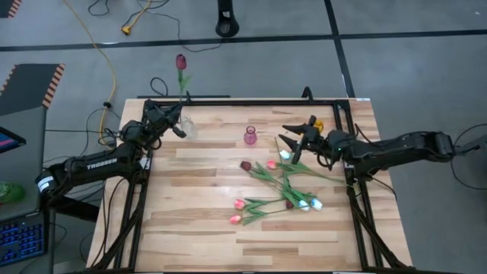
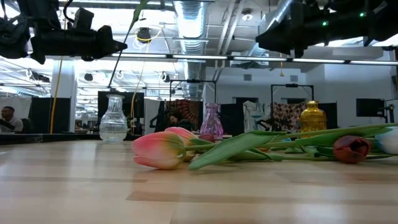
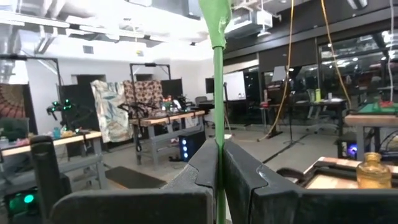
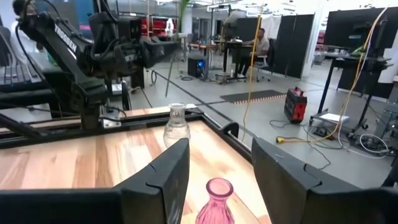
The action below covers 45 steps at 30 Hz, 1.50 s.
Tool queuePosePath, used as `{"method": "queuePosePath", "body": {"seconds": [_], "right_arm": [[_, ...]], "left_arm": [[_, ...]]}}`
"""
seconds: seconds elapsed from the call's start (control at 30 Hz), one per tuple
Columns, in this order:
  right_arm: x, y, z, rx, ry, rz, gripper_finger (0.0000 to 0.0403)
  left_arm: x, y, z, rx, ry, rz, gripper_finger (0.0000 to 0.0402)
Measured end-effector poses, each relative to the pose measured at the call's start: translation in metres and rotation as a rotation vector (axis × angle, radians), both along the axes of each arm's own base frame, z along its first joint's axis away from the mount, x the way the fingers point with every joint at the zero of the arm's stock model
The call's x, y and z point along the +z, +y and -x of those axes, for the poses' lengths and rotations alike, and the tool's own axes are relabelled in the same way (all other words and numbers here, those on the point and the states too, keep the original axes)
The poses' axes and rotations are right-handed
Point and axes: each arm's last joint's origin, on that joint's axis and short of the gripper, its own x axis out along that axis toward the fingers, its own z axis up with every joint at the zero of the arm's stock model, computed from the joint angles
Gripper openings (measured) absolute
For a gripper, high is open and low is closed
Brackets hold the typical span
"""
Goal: Sort flowers into vase by color
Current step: Put the bottom red flower into the transparent vase
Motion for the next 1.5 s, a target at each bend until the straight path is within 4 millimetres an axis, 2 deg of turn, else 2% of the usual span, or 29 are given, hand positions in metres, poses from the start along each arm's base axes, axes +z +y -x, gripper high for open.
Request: {"method": "queuePosePath", "body": {"seconds": [0.2, 0.43, 0.67, 0.87, 1.33, 1.5], "right_arm": [[-0.003, 0.000, -0.005, 0.001, -0.013, 0.001, 0.0198], [-0.005, 0.000, -0.008, 0.004, -0.007, 0.000, 0.0198], [-0.004, 0.000, -0.008, 0.004, -0.013, 0.000, 0.0198], [-0.004, 0.000, -0.008, 0.004, -0.012, 0.000, 0.0198], [-0.004, 0.000, -0.008, 0.004, -0.012, 0.000, 0.0198], [-0.004, 0.000, -0.008, 0.004, -0.012, 0.000, 0.0198]], "left_arm": [[-0.006, 0.006, -0.009, -0.036, 0.010, -0.001, 0.0000], [-0.009, 0.014, -0.015, 0.042, -0.016, -0.048, 0.0000], [-0.024, 0.021, -0.021, 0.044, 0.045, 0.045, 0.0000], [-0.029, 0.023, -0.022, 0.079, 0.069, 0.071, 0.0000], [-0.029, 0.023, -0.022, 0.077, 0.067, 0.075, 0.0000], [-0.030, 0.025, -0.020, 0.143, 0.050, 0.103, 0.0000]]}}
